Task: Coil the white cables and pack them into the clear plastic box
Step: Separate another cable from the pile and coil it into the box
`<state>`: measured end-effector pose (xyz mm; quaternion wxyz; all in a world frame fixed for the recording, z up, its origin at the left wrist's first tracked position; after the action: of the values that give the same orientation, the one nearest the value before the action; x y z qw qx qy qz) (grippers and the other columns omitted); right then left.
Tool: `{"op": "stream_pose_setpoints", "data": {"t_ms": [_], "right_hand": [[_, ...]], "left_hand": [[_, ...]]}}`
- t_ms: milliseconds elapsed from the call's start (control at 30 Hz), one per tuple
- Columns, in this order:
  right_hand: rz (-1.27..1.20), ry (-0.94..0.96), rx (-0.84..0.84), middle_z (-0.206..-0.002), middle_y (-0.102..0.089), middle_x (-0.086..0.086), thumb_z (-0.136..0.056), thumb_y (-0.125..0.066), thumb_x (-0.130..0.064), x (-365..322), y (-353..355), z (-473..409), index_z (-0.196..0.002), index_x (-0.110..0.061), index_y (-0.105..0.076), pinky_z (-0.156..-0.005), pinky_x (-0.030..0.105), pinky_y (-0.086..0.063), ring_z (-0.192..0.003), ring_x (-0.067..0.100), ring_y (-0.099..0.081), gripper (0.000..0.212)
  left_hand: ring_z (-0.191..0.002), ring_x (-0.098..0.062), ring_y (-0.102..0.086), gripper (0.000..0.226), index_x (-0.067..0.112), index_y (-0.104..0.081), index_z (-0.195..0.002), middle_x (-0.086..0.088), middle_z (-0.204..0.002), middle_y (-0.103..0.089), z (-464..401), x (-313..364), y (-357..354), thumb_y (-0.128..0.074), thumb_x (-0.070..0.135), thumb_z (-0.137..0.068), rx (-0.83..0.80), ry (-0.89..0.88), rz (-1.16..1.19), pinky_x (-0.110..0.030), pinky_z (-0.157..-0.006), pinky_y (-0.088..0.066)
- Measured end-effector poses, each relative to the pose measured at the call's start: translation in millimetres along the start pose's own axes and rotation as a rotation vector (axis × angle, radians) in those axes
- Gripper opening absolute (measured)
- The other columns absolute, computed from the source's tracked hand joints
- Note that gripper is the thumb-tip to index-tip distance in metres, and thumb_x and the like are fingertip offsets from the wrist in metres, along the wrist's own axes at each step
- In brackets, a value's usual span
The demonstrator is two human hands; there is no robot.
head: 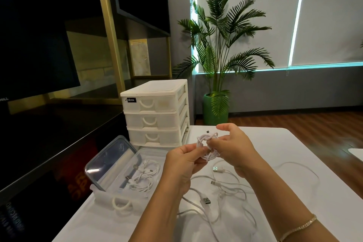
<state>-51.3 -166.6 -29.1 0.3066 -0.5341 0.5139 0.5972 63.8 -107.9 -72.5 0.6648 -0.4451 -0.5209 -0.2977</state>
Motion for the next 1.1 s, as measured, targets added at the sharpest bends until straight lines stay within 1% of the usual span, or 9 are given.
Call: {"op": "stream_pose_setpoints", "data": {"t_ms": [167, 300, 500, 600, 700, 800, 867, 967, 1100], "right_hand": [[-0.077, -0.027, 0.002, -0.099, -0.063, 0.008, -0.08, -0.068, -0.01, 0.2, 3.0, 0.0, -0.125, -0.018, -0.043, -0.088, 0.041, -0.053, -0.094, 0.025, -0.063, 0.052], [-0.122, -0.052, -0.003, -0.107, -0.059, 0.009, -0.08, -0.069, -0.009, -0.4, 3.8, 0.4, -0.124, -0.017, -0.044, -0.087, 0.04, -0.054, -0.097, 0.026, -0.062, 0.052], [-0.218, -0.081, -0.046, -0.116, -0.058, 0.014, -0.078, -0.071, -0.005, -0.3, 0.9, 2.3, -0.124, -0.014, -0.046, -0.086, 0.038, -0.054, -0.101, 0.03, -0.061, 0.053], [-0.187, -0.079, -0.069, -0.111, -0.06, 0.013, -0.075, -0.074, -0.007, 0.1, 2.2, 2.1, -0.119, -0.015, -0.049, -0.077, 0.032, -0.053, -0.096, 0.028, -0.062, 0.051], [-0.137, -0.076, -0.091, -0.102, -0.062, 0.009, -0.071, -0.077, -0.007, 0.7, 3.3, 1.9, -0.114, -0.015, -0.051, -0.065, 0.024, -0.049, -0.085, 0.02, -0.062, 0.05], [-0.093, -0.055, -0.121, -0.099, -0.062, 0.009, -0.069, -0.077, -0.006, -1.1, -0.4, 3.4, -0.112, -0.016, -0.051, -0.064, 0.023, -0.047, -0.082, 0.016, -0.059, 0.05], [-0.071, -0.044, -0.17, -0.099, -0.063, 0.01, -0.07, -0.076, -0.005, -3.4, -6.3, 5.8, -0.111, -0.016, -0.05, -0.064, 0.023, -0.045, -0.083, 0.016, -0.059, 0.05], [-0.033, -0.013, -0.211, -0.089, -0.065, 0.01, -0.071, -0.074, -0.002, -6.5, -9.4, 8.5, -0.105, -0.013, -0.053, -0.061, 0.022, -0.044, -0.077, 0.016, -0.062, 0.041], [0.09, 0.05, -0.162, -0.083, -0.066, 0.011, -0.072, -0.075, -0.01, -10.6, -8.0, 9.1, -0.077, -0.013, -0.061, -0.065, 0.027, -0.047, -0.079, 0.022, -0.061, 0.015]], "left_hand": [[-0.068, -0.017, -0.07, 0.009, 0.003, -0.067, -0.087, -0.009, -0.078, -0.074, 2.7, 3.3, -7.9, -0.064, -0.002, -0.08, -0.067, 0.005, 0.137, -0.025, -0.067, -0.058], [-0.079, -0.02, -0.07, 0.016, 0.003, -0.065, -0.099, -0.012, -0.091, -0.073, 1.6, 1.8, -9.6, -0.061, 0.006, -0.084, -0.099, 0.023, 0.174, -0.026, -0.071, -0.059], [-0.084, -0.021, -0.069, 0.016, 0.004, -0.064, -0.101, -0.012, -0.094, -0.072, 0.3, 2.7, -9.4, -0.058, 0.01, -0.088, -0.104, 0.02, 0.208, -0.027, -0.074, -0.058], [-0.09, -0.023, -0.067, 0.016, 0.009, -0.063, -0.102, -0.012, -0.101, -0.07, -1.6, 4.1, -4.3, -0.06, 0.013, -0.087, -0.047, -0.028, 0.132, -0.028, -0.078, -0.056], [-0.087, -0.02, -0.068, 0.011, 0.012, -0.065, -0.094, -0.009, -0.097, -0.071, -1.2, 6.8, 0.2, -0.064, 0.014, -0.083, 0.008, -0.068, 0.097, -0.023, -0.071, -0.057], [-0.08, -0.016, -0.067, 0.009, 0.012, -0.066, -0.091, -0.007, -0.093, -0.071, -0.8, 9.1, 3.8, -0.066, 0.012, -0.081, 0.042, -0.083, 0.104, -0.017, -0.062, -0.056], [-0.08, -0.017, -0.067, 0.009, 0.011, -0.066, -0.09, -0.008, -0.094, -0.071, -1.1, 9.6, 4.7, -0.067, 0.011, -0.081, 0.045, -0.088, 0.112, -0.018, -0.063, -0.056], [-0.086, -0.022, -0.067, 0.01, 0.01, -0.067, -0.09, -0.011, -0.095, -0.071, -1.8, 9.1, 4.5, -0.068, 0.01, -0.08, 0.055, -0.105, 0.11, -0.024, -0.071, -0.056], [-0.092, -0.026, -0.066, 0.011, 0.011, -0.067, -0.091, -0.011, -0.098, -0.071, -3.5, 8.8, 10.1, -0.069, 0.009, -0.08, 0.127, -0.155, 0.092, -0.027, -0.076, -0.055]]}}
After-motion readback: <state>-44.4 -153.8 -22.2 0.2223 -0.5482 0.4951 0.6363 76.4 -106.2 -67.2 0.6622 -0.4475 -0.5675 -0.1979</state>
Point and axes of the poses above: each hand's wrist, its own z-axis away from the middle knuckle, its own y-axis out of the back of the hand, x = y × z, the point moved 9 cm from there along -z, towards the middle knuckle
